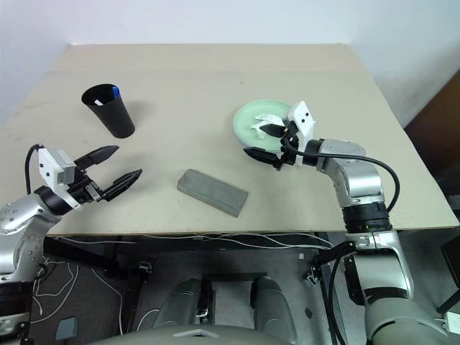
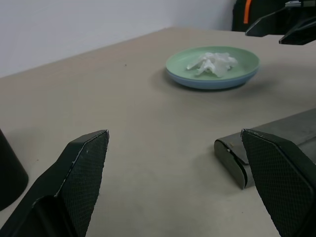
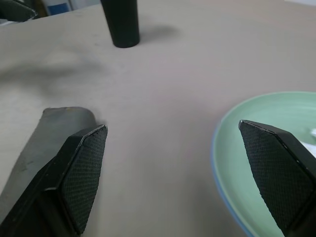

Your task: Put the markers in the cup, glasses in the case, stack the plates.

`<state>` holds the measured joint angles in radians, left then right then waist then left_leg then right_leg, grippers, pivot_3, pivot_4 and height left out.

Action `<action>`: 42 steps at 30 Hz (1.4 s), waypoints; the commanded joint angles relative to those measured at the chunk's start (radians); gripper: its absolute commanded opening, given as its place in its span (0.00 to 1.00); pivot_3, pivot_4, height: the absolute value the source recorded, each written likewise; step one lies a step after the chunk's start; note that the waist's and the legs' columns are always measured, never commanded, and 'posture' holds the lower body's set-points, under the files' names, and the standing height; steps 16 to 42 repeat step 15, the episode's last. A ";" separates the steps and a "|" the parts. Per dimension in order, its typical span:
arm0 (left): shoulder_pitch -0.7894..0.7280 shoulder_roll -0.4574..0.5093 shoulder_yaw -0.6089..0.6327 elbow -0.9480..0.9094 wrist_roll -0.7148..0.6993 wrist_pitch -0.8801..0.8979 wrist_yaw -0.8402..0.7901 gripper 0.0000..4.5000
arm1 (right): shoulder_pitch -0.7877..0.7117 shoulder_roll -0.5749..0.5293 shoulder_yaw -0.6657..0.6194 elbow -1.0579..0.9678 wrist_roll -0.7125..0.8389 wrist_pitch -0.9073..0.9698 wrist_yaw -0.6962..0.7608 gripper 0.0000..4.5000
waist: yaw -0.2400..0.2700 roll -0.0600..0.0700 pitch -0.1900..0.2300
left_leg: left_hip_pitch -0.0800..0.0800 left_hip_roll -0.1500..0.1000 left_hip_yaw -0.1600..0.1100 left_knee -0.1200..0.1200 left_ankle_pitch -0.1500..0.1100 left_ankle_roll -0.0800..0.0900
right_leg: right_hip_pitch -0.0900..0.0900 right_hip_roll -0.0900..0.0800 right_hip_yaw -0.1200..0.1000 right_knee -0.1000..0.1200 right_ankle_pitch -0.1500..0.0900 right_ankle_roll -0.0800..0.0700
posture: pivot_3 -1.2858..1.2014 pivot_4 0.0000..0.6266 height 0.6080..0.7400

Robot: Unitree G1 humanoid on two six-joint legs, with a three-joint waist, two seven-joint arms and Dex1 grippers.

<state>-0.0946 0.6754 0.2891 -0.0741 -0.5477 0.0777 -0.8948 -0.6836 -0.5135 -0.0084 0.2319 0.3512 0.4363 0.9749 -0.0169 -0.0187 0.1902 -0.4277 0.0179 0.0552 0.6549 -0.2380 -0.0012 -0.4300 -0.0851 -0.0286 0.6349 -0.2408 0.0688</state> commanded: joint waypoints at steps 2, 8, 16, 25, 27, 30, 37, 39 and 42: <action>-0.051 0.021 0.027 0.035 -0.020 0.003 -0.043 1.00 | -0.011 0.018 -0.049 -0.055 0.017 -0.021 -0.068 1.00 | 0.000 0.000 0.000 | 0.000 -0.001 0.000 -0.004 0.001 0.001 | 0.000 0.000 0.000 -0.003 0.000 0.000 | 0.52 0.24 1.00; -0.090 0.023 0.002 0.088 -0.022 0.041 -0.107 1.00 | -0.015 -0.003 -0.018 -0.038 0.012 0.019 -0.045 1.00 | -0.001 0.000 0.000 | 0.000 -0.001 0.001 -0.009 0.001 0.001 | -0.001 0.000 -0.001 -0.006 0.002 0.003 | 0.52 0.24 1.00; -0.086 0.037 0.017 0.091 -0.054 0.129 -0.153 1.00 | -0.029 -0.012 -0.022 -0.033 0.016 0.037 -0.037 1.00 | 0.000 0.000 0.000 | 0.000 -0.001 0.001 -0.007 0.001 0.002 | 0.000 0.000 -0.001 -0.005 0.001 0.001 | 0.52 0.24 1.00; -0.086 0.037 0.017 0.091 -0.054 0.129 -0.153 1.00 | -0.029 -0.012 -0.022 -0.033 0.016 0.037 -0.037 1.00 | 0.000 0.000 0.000 | 0.000 -0.001 0.001 -0.007 0.001 0.002 | 0.000 0.000 -0.001 -0.005 0.001 0.001 | 0.52 0.24 1.00; -0.086 0.037 0.017 0.091 -0.054 0.129 -0.153 1.00 | -0.029 -0.012 -0.022 -0.033 0.016 0.037 -0.037 1.00 | 0.000 0.000 0.000 | 0.000 -0.001 0.001 -0.007 0.001 0.002 | 0.000 0.000 -0.001 -0.005 0.001 0.001 | 0.52 0.24 1.00; -0.086 0.037 0.017 0.091 -0.054 0.129 -0.153 1.00 | -0.029 -0.012 -0.022 -0.033 0.016 0.037 -0.037 1.00 | 0.000 0.000 0.000 | 0.000 -0.001 0.001 -0.007 0.001 0.002 | 0.000 0.000 -0.001 -0.005 0.001 0.001 | 0.52 0.24 1.00; -0.086 0.037 0.017 0.091 -0.054 0.129 -0.153 1.00 | -0.029 -0.012 -0.022 -0.033 0.016 0.037 -0.037 1.00 | 0.000 0.000 0.000 | 0.000 -0.001 0.001 -0.007 0.001 0.002 | 0.000 0.000 -0.001 -0.005 0.001 0.001 | 0.52 0.24 1.00; -0.086 0.037 0.017 0.091 -0.054 0.129 -0.153 1.00 | -0.029 -0.012 -0.022 -0.033 0.016 0.037 -0.037 1.00 | 0.000 0.000 0.000 | 0.000 -0.001 0.001 -0.007 0.001 0.002 | 0.000 0.000 -0.001 -0.005 0.001 0.001 | 0.52 0.24 1.00; -0.086 0.037 0.017 0.091 -0.054 0.129 -0.153 1.00 | -0.029 -0.012 -0.022 -0.033 0.016 0.037 -0.037 1.00 | 0.000 0.000 0.000 | 0.000 -0.001 0.001 -0.007 0.001 0.002 | 0.000 0.000 -0.001 -0.005 0.001 0.001 | 0.52 0.24 1.00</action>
